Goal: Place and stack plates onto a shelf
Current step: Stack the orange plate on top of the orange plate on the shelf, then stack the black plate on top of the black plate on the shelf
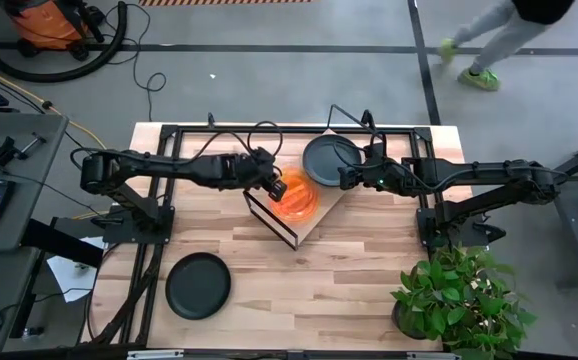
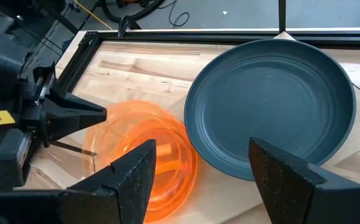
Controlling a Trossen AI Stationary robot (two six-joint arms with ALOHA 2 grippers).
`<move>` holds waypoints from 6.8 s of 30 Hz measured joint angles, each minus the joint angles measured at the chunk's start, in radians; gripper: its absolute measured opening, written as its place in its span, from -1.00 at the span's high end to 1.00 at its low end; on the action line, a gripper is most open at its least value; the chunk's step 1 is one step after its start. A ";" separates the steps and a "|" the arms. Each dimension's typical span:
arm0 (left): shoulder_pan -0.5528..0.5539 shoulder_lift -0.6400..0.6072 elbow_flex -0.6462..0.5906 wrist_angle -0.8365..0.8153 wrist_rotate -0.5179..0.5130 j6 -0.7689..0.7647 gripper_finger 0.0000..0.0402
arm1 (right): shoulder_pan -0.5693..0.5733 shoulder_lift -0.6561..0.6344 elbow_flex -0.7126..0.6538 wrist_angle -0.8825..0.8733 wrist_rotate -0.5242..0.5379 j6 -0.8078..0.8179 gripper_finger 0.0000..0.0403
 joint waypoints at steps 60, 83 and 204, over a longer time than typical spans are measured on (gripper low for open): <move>-0.371 -0.834 -0.476 0.101 0.221 0.361 0.32 | -0.007 0.000 0.000 0.000 -0.019 0.011 -0.18; -0.565 -0.480 -0.476 -0.028 0.256 0.446 0.34 | -0.007 0.000 0.000 -0.008 -0.037 0.008 -0.18; 0.218 0.331 0.173 0.578 0.000 0.127 0.91 | -0.006 -0.204 0.000 0.396 -0.100 -0.400 -0.18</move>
